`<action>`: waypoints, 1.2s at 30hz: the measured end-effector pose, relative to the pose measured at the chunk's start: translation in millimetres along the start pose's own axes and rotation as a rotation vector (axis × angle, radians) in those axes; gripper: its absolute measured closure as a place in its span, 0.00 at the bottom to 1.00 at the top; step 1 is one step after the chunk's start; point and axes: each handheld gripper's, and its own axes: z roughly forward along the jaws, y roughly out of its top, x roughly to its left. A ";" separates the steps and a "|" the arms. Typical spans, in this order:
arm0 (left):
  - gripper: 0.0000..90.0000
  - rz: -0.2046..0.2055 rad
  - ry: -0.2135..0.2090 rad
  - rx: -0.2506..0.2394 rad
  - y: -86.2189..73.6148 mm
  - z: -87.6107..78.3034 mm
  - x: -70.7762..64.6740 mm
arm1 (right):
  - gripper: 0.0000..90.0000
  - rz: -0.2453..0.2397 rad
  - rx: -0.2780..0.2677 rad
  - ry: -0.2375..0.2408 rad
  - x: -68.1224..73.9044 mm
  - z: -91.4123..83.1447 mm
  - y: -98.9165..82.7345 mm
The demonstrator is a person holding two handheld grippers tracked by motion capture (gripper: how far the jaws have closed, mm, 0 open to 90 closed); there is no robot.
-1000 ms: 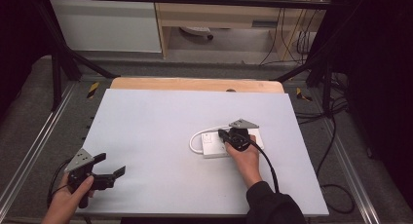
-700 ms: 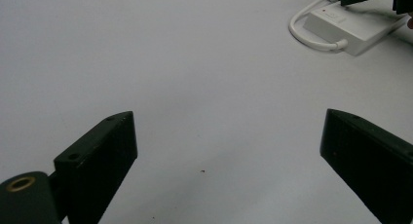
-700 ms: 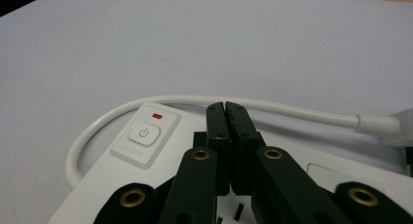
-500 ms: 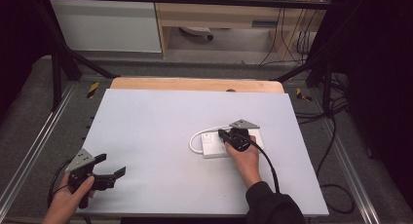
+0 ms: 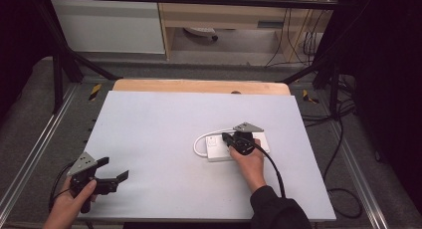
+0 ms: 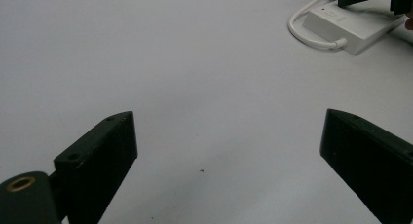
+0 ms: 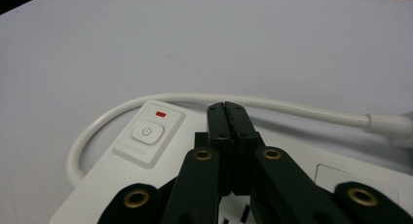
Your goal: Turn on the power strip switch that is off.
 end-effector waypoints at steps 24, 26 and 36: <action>0.07 0.001 0.004 0.008 -0.8 1.3 -0.2 | 1.00 0.025 -0.001 0.013 -2.0 0.2 0.2; 0.07 0.001 0.005 0.010 -0.7 1.5 -0.7 | 1.00 0.030 -0.001 0.016 -2.7 0.3 0.2; 0.07 -0.009 0.011 0.016 -1.8 2.6 0.3 | 1.00 0.032 -0.002 0.022 -5.5 0.5 0.7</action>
